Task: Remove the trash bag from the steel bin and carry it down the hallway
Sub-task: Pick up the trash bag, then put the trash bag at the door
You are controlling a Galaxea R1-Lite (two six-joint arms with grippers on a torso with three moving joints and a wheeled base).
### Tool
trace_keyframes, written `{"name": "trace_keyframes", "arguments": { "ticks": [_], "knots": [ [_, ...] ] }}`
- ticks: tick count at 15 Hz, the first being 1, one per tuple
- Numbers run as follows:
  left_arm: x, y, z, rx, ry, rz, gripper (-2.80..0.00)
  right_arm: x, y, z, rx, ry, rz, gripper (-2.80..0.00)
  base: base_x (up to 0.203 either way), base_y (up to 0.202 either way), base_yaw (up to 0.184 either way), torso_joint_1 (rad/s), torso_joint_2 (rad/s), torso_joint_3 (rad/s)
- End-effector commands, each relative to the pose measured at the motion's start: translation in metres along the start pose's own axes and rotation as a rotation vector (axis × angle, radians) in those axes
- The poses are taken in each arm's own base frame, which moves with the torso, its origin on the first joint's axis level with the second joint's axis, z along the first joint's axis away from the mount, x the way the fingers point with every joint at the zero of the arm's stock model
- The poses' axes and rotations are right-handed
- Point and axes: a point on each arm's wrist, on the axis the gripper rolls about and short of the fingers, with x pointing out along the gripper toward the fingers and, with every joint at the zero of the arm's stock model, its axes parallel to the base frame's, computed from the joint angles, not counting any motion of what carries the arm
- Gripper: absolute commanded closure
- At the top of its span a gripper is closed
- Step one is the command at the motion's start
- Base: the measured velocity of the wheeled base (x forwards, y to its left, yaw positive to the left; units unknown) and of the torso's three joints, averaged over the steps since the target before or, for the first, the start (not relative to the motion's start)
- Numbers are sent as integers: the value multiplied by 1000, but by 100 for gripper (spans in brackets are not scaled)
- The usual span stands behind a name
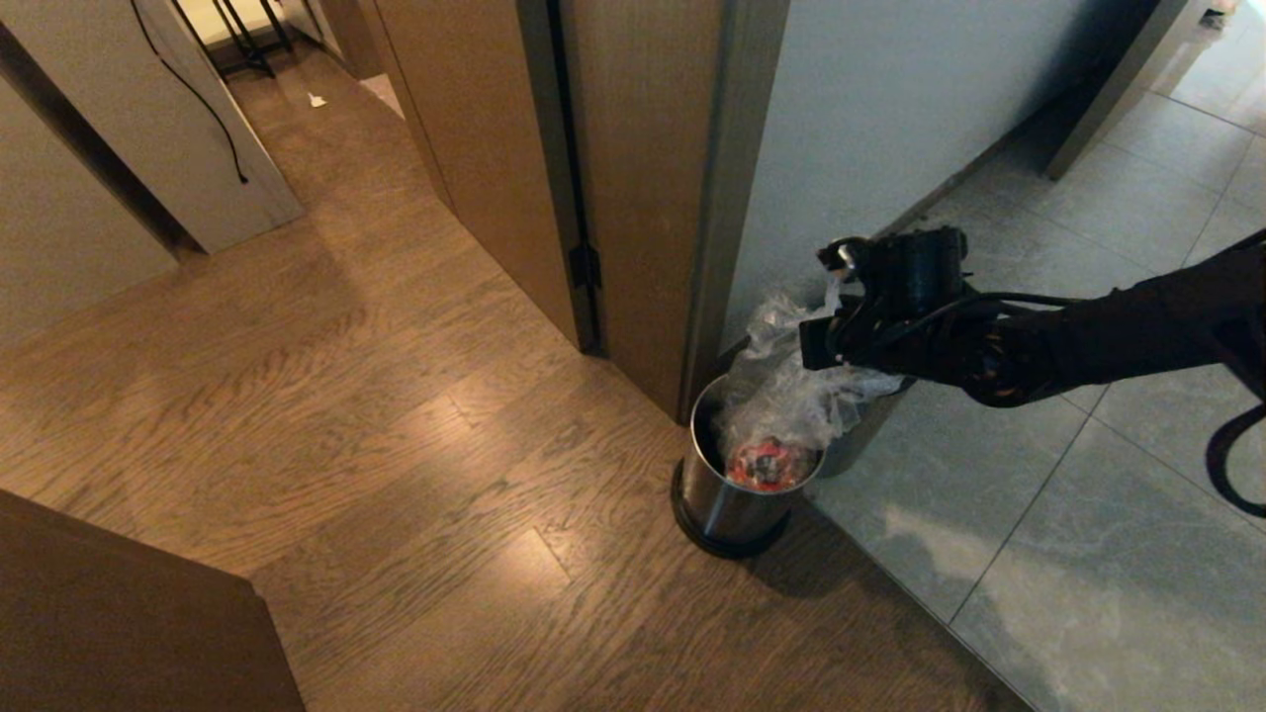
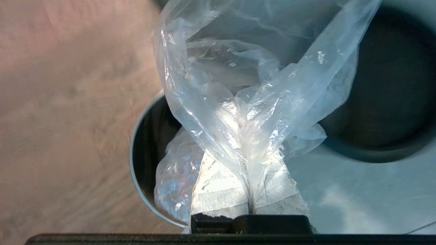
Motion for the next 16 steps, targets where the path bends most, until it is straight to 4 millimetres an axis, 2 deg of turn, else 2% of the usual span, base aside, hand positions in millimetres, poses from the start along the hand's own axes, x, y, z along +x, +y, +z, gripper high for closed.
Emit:
{"name": "trace_keyframes", "arguments": {
  "ticks": [1, 5, 11, 13, 16],
  "knots": [
    [0, 0, 0, 0, 0, 0, 0, -44, -11, 36, 10, -108, -20, 0, 0, 0, 0, 0, 0, 0],
    [0, 0, 0, 0, 0, 0, 0, -100, -29, 69, 20, -181, -25, 0, 0, 0, 0, 0, 0, 0],
    [0, 0, 0, 0, 0, 0, 0, -190, -40, 87, 30, -163, -14, 0, 0, 0, 0, 0, 0, 0],
    [0, 0, 0, 0, 0, 0, 0, -216, -41, 80, 32, -133, -19, 0, 0, 0, 0, 0, 0, 0],
    [0, 0, 0, 0, 0, 0, 0, -244, -38, 50, 30, -36, -14, 0, 0, 0, 0, 0, 0, 0]
  ]
}}
